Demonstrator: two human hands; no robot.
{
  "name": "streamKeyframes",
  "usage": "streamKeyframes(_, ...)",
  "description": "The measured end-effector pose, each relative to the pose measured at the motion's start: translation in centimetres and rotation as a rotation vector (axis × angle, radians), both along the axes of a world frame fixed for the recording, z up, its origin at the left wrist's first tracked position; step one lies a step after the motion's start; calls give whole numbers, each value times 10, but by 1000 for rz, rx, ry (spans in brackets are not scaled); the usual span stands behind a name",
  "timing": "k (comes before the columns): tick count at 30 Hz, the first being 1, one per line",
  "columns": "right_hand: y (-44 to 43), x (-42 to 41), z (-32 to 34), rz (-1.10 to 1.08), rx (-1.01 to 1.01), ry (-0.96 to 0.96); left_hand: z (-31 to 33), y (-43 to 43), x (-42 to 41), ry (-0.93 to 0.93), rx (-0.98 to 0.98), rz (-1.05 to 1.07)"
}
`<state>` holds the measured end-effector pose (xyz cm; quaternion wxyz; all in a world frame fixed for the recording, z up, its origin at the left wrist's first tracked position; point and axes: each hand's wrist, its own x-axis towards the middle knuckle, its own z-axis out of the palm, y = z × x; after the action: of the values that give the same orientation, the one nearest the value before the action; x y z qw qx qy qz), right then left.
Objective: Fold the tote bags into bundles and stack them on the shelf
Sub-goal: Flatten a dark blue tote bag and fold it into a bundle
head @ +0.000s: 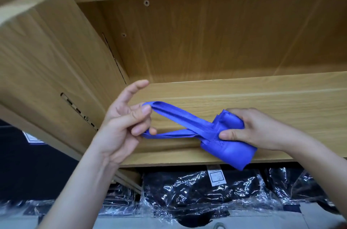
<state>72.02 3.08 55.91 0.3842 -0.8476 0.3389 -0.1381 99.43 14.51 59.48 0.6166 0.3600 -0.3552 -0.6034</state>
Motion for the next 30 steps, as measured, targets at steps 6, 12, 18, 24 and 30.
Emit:
streamKeyframes(6, 7, -1, 4, -21, 173, -85, 16, 3, -27, 271, -8, 90)
streamKeyframes(12, 12, 6, 17, -7, -178, 261, 13, -5, -46, -402, -204, 377)
streamKeyframes(18, 22, 8, 36, 67, -252, 312, 10, -3, -24, -1382, -348, 296)
streamKeyframes(24, 10, -6, 43, 6, -232, 324, 23, 27, -11, -1740, -462, 448)
streamKeyframes(30, 7, -2, 46, -17, -223, 337, 30, 39, -51, -2024, -816, 283)
